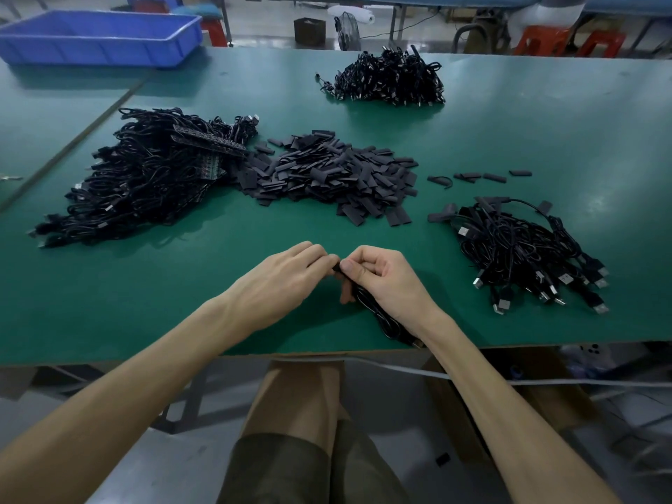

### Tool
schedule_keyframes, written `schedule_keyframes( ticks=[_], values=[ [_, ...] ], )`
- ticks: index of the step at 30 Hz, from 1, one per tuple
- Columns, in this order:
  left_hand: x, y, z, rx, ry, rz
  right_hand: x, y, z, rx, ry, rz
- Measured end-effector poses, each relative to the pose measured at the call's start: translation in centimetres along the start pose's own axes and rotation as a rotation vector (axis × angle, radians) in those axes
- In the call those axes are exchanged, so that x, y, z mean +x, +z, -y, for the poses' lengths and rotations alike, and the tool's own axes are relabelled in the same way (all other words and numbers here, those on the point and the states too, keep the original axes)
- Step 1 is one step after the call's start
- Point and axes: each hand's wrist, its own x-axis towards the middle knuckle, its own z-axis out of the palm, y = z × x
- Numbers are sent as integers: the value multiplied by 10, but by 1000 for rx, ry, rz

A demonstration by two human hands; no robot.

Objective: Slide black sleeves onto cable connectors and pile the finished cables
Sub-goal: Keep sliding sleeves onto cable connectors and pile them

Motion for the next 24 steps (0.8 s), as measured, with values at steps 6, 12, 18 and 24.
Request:
schedule_keyframes(
  ticks=[6,12,18,24],
  values=[
    [-2,6,3,-30,8,-12,0,1,0,-14,-3,-3],
    [-3,16,7,-21,33,-70,0,1,1,-13,-9,-7],
    [1,16,5,-496,-252,-130,1,-1,1,27,-9,18],
    [2,16,5,-664,-358,-134,1,0,0,8,-19,20]
  ],
)
